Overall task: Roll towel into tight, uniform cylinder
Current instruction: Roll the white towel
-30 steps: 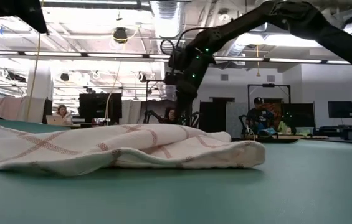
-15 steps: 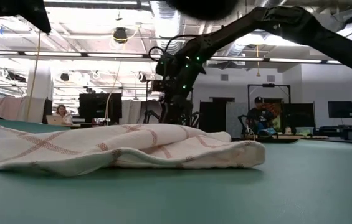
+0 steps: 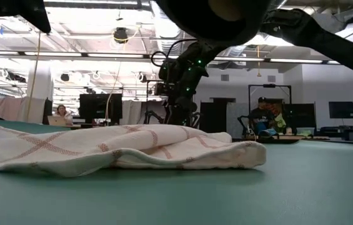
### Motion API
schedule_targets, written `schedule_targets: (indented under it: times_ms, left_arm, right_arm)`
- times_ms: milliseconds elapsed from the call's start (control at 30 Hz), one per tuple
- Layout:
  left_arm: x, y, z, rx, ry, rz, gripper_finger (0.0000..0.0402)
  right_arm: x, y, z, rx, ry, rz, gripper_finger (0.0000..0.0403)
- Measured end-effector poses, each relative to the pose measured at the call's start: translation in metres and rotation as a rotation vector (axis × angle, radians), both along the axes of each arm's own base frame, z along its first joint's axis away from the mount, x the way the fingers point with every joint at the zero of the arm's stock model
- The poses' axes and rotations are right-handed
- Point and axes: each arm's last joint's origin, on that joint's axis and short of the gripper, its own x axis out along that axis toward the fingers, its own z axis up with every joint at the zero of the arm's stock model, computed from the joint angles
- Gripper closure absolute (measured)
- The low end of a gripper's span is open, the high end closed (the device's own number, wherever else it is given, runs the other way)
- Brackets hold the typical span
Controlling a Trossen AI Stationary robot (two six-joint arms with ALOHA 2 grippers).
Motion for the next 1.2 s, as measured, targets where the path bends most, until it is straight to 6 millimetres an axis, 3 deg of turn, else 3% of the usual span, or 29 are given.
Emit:
schedule_targets:
  times_ms: [233,400,700,800,967,1200]
  left_arm:
    - [0.0,-0.001,0.0,-0.018,0.009,-0.008,0.0401]
    - [0.0,-0.001,0.0,-0.016,0.012,-0.014,0.0401]
    - [0.0,0.0,0.0,0.005,0.023,-0.039,0.0401]
    - [0.0,0.0,0.0,0.008,0.025,-0.043,0.0401]
    - [0.0,0.0,0.0,0.018,0.032,-0.058,0.0401]
    - [0.0,0.0,0.0,0.032,0.04,-0.077,0.0401]
  right_arm:
    - [0.001,0.0,-0.025,0.042,0.072,-0.006,0.0227]
    - [0.004,0.004,-0.022,0.02,0.071,-0.014,0.0239]
    - [0.004,0.01,-0.022,-0.006,0.113,-0.03,0.0377]
    - [0.003,0.009,-0.022,-0.028,0.128,-0.047,0.0385]
    - [0.005,0.011,-0.006,-0.066,0.155,-0.078,0.0382]
    - [0.009,0.01,0.044,-0.088,0.071,-0.107,0.0378]
